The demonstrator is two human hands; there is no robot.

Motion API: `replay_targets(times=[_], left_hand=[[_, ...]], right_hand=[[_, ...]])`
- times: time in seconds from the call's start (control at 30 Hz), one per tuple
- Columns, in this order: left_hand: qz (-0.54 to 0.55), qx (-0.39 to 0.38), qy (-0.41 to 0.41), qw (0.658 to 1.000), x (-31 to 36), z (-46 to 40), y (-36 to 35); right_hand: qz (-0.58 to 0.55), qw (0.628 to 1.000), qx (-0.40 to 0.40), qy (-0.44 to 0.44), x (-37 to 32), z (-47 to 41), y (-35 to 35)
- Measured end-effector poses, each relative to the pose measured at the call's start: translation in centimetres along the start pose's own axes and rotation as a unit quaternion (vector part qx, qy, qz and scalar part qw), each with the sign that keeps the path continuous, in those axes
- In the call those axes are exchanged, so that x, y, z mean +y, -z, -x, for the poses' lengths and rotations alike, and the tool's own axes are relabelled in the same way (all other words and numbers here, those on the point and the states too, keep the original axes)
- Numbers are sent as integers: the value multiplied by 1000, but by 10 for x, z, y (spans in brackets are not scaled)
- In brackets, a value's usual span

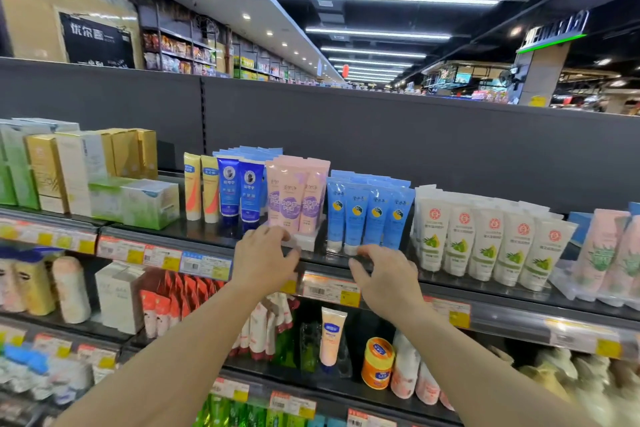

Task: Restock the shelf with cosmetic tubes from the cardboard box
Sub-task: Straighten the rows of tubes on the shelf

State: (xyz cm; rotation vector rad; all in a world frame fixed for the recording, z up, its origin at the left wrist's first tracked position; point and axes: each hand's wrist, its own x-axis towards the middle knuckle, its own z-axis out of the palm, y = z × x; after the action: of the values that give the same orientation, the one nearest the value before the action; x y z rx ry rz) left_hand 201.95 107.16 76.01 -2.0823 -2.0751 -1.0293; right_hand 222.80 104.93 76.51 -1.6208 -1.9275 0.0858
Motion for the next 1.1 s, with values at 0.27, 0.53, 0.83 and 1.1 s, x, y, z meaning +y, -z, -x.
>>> replay_targets(times=[0.27,0.53,0.83,1.1], left_hand=[[11,-92,42,995,-42,-12,7],[14,-64,13,998,-49,-11,0],[37,-93,-23,995,-61,-12,6],[-1,-100,-22,995,-28,-4,26]], right_hand=[[-12,995,-96,-9,-56,-14,-36],[44,992,-117,-35,-76,-12,-45],[32,993,-105,-53,-79,-13,-46],[60,996,-16,-71,-56,12,-1]])
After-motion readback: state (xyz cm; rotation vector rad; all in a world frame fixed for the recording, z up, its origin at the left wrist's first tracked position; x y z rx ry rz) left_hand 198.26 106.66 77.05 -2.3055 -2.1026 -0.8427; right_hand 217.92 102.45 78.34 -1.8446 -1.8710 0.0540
